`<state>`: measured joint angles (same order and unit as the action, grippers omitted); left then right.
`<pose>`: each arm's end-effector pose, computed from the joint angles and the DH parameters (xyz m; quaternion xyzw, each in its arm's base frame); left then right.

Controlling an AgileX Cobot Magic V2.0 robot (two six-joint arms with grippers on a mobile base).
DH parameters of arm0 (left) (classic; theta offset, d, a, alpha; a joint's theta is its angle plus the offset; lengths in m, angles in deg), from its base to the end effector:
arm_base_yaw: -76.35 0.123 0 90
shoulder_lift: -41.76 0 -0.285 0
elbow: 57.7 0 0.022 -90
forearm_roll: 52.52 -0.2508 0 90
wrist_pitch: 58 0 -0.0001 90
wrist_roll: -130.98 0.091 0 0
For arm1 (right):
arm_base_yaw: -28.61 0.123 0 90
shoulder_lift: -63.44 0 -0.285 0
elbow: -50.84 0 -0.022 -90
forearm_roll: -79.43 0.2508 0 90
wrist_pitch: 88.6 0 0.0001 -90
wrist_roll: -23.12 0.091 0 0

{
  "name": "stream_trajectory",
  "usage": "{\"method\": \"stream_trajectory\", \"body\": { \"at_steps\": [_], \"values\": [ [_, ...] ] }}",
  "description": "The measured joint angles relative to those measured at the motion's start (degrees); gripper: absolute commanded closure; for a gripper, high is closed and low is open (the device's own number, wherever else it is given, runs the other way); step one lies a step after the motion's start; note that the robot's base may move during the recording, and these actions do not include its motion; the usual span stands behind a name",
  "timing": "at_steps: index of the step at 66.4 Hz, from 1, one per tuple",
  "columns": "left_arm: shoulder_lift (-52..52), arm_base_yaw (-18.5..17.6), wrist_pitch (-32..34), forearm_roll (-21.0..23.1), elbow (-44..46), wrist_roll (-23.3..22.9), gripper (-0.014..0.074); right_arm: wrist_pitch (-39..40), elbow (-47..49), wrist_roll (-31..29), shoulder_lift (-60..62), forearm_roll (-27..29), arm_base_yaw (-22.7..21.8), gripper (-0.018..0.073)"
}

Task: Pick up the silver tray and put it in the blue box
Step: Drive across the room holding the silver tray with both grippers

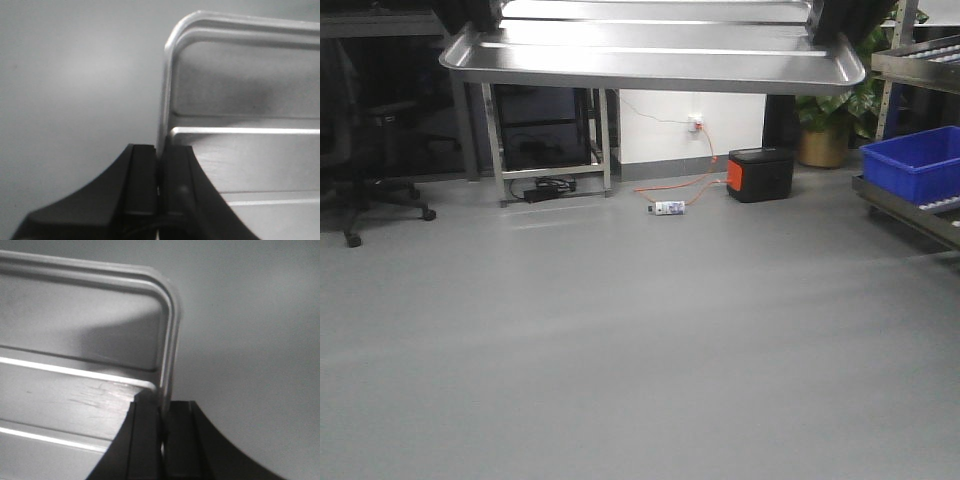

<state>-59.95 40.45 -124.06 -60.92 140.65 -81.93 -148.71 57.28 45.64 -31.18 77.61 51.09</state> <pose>0.2911 -0.1957 0.3754 0.0361 0.9614 -0.0889 0.2579 0.2973 0.1203 0.3596 -0.0035 0.9618 0.0903 0.2583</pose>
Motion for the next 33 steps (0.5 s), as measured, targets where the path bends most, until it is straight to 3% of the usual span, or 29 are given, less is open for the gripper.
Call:
{"method": "stream_trajectory", "body": {
  "at_steps": [33],
  "values": [
    [0.00,0.00,0.00,0.09,0.00,0.00,0.0701,-0.08,0.00,0.00,0.00,0.00,0.00,0.0501]
  ]
}}
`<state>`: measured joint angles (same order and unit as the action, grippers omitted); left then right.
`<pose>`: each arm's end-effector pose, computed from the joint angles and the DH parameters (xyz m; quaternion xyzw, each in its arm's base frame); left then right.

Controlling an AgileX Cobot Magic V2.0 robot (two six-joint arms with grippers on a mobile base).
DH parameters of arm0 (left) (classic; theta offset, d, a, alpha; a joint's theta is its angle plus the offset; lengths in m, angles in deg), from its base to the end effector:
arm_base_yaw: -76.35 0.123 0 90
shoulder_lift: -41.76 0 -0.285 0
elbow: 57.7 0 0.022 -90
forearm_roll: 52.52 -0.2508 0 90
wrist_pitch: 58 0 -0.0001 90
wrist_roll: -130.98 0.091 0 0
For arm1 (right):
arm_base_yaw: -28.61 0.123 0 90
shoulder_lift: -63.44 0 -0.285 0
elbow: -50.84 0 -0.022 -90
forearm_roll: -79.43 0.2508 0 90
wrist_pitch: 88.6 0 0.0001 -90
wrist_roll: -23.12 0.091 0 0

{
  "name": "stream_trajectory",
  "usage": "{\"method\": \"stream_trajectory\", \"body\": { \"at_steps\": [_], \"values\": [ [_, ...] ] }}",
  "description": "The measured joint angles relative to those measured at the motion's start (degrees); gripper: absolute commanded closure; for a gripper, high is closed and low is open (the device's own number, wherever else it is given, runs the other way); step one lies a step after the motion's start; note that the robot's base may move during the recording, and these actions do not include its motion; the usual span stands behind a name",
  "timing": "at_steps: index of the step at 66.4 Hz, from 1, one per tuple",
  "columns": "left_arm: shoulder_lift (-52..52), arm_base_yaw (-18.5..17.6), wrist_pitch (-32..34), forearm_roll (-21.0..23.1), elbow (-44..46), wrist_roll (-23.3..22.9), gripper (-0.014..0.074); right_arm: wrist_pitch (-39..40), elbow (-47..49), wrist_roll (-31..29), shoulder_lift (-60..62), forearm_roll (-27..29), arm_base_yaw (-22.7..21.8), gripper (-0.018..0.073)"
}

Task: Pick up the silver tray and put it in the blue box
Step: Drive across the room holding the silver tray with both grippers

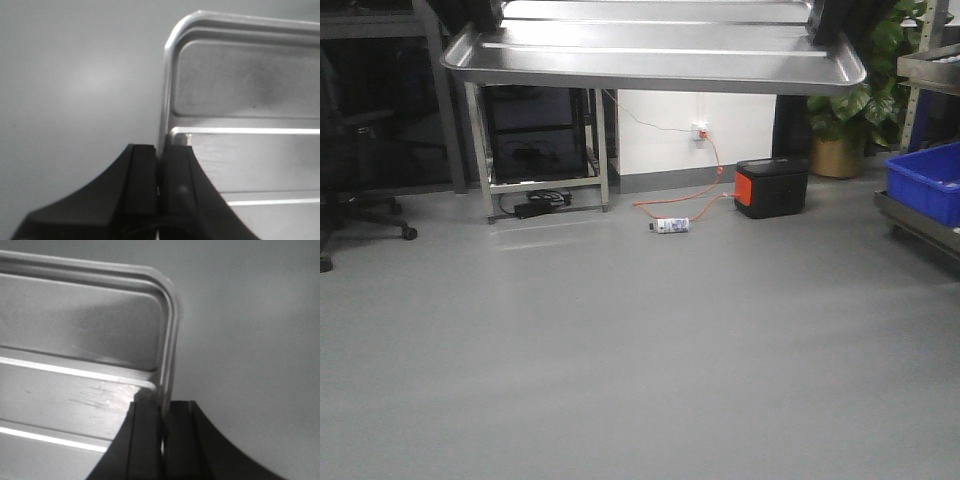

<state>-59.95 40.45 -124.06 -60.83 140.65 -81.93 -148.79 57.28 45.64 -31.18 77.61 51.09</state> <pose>0.2910 -0.1958 0.3754 0.0360 0.9615 -0.0895 0.2575 0.2972 0.1203 0.3595 -0.0035 0.9620 0.0900 0.2577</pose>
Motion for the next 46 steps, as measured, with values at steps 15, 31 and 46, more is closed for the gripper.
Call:
{"method": "stream_trajectory", "body": {
  "at_steps": [15,31,46],
  "values": [
    [0.00,0.00,0.00,0.16,0.00,0.00,0.0701,0.00,0.00,0.00,0.00,-0.10,0.00,0.0501],
    [0.00,0.00,0.00,0.38,0.00,0.00,0.0701,-0.05,0.00,0.00,0.00,-0.21,0.00,0.0501],
    [0.00,0.00,0.00,0.38,0.00,0.00,0.0701,-0.05,0.00,0.00,0.00,-0.21,0.00,0.0501]
  ]
}}
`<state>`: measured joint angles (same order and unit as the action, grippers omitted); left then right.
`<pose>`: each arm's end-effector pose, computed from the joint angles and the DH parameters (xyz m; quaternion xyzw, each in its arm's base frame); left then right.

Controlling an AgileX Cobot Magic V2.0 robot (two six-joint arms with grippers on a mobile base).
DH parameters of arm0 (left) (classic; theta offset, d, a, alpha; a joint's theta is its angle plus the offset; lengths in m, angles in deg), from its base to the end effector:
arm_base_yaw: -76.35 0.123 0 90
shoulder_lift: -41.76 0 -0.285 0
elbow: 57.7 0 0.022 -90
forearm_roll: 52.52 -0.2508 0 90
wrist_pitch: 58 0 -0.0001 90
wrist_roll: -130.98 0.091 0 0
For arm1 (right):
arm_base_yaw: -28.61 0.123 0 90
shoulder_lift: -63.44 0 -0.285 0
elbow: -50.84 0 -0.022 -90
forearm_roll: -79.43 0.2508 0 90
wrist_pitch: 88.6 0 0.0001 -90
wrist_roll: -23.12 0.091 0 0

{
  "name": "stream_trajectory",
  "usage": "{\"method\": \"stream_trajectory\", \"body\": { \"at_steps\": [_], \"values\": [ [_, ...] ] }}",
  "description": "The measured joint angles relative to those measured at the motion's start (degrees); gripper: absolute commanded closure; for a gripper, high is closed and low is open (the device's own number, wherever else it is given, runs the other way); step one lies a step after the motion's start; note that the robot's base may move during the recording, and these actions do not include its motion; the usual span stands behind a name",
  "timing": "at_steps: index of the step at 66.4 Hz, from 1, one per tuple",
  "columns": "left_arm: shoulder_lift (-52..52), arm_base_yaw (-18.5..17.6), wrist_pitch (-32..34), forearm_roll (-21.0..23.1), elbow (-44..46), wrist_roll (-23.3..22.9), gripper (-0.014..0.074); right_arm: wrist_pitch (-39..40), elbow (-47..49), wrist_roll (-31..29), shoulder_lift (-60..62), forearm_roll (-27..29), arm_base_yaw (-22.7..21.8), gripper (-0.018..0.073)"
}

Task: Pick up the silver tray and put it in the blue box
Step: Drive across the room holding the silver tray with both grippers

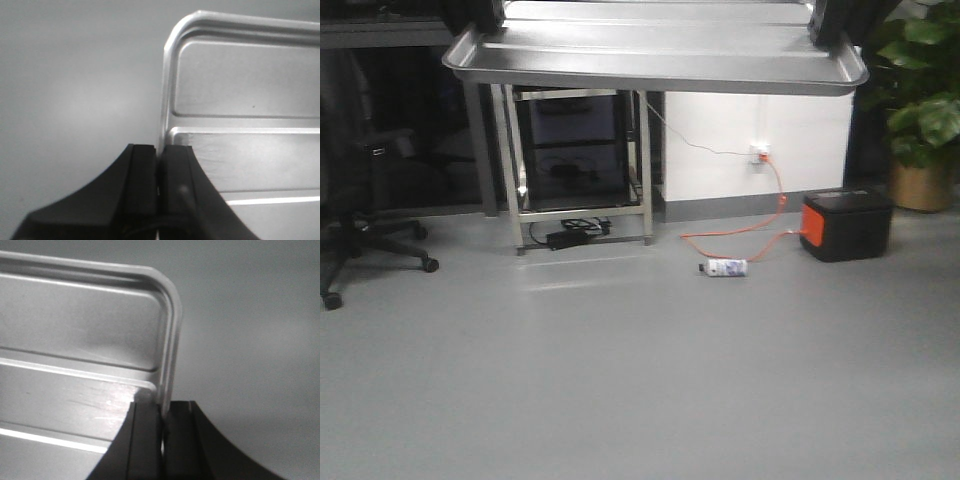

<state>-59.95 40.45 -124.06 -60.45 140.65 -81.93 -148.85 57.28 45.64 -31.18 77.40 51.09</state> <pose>0.2907 -0.1962 0.3753 0.0355 0.9617 -0.0922 0.2557 0.2972 0.1200 0.3595 -0.0039 0.9621 0.0882 0.2579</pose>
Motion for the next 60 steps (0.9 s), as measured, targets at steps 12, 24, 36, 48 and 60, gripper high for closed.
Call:
{"method": "stream_trajectory", "body": {
  "at_steps": [12,24,36,48,60],
  "values": [
    [0.00,0.00,0.00,0.10,0.00,0.00,0.0701,0.00,0.00,0.00,0.00,0.00,0.00,0.0501],
    [0.00,0.00,0.00,0.10,0.00,0.00,0.0701,0.00,0.00,0.00,0.00,0.00,0.00,0.0501],
    [0.00,0.00,0.00,0.12,0.00,0.00,0.0701,-0.08,0.00,0.00,0.00,0.00,0.00,0.0501],
    [0.00,0.00,0.00,0.22,0.00,0.00,0.0701,-0.08,0.00,0.00,0.00,-0.10,0.00,0.0501],
    [0.00,0.00,0.00,0.22,0.00,0.00,0.0701,-0.08,0.00,0.00,0.00,-0.10,0.00,0.0501]
  ]
}}
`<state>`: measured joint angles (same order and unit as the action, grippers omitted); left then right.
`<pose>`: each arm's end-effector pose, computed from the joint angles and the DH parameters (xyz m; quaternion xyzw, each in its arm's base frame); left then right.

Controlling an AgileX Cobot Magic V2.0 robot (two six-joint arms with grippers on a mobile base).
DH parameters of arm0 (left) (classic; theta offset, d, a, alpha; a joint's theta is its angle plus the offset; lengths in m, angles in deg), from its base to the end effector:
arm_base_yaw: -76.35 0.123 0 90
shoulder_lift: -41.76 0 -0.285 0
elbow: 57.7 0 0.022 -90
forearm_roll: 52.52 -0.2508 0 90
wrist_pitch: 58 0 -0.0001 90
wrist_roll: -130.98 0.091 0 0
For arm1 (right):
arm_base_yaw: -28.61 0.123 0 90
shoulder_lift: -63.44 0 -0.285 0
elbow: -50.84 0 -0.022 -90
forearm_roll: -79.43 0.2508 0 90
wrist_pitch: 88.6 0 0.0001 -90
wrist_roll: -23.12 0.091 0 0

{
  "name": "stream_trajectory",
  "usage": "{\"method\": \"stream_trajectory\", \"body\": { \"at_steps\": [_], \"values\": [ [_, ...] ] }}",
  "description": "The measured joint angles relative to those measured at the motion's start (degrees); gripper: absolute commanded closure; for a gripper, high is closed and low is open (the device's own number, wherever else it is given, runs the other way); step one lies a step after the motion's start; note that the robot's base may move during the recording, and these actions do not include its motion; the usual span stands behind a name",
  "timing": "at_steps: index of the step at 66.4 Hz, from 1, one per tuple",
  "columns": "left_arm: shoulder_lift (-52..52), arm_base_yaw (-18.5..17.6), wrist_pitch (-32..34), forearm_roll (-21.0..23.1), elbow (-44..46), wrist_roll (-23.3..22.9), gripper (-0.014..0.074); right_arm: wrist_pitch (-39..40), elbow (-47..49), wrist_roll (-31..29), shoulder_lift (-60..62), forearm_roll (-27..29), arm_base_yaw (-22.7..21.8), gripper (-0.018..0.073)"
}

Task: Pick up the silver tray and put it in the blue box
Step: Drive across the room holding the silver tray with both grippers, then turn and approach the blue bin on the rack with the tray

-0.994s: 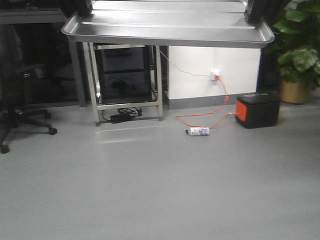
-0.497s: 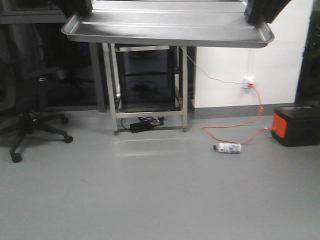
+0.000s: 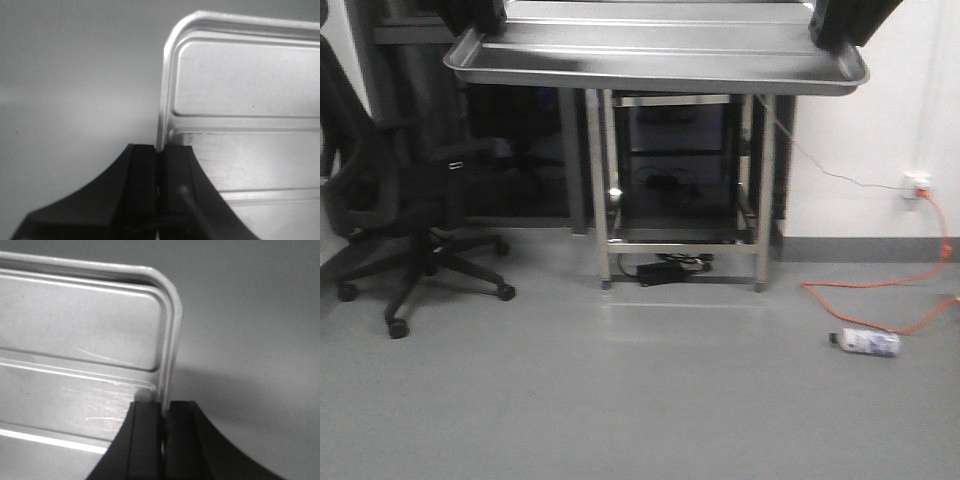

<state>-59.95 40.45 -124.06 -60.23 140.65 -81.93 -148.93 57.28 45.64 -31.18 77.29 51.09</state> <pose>0.2905 -0.1965 0.3753 0.0352 0.9618 -0.0938 0.2546 0.2972 0.1198 0.3594 -0.0042 0.9623 0.0871 0.2576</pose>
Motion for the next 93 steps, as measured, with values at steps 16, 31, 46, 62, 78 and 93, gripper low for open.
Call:
{"method": "stream_trajectory", "body": {
  "at_steps": [16,31,46,62,78,93],
  "values": [
    [0.00,0.00,0.00,0.10,0.00,0.00,0.0701,0.00,0.00,0.00,0.00,0.00,0.00,0.0501],
    [0.00,0.00,0.00,0.10,0.00,0.00,0.0701,0.00,0.00,0.00,0.00,0.00,0.00,0.0501],
    [0.00,0.00,0.00,0.10,0.00,0.00,0.0701,0.00,0.00,0.00,0.00,0.00,0.00,0.0501],
    [0.00,0.00,0.20,0.18,0.00,0.00,0.0701,0.00,0.00,0.00,0.00,-0.09,0.00,0.0501],
    [0.00,0.00,0.20,0.18,0.00,0.00,0.0701,0.00,0.00,0.00,0.00,-0.09,-0.10,0.0501],
    [0.00,0.00,0.20,0.18,0.00,0.00,0.0701,0.00,0.00,0.00,0.00,-0.09,-0.10,0.0501]
  ]
}}
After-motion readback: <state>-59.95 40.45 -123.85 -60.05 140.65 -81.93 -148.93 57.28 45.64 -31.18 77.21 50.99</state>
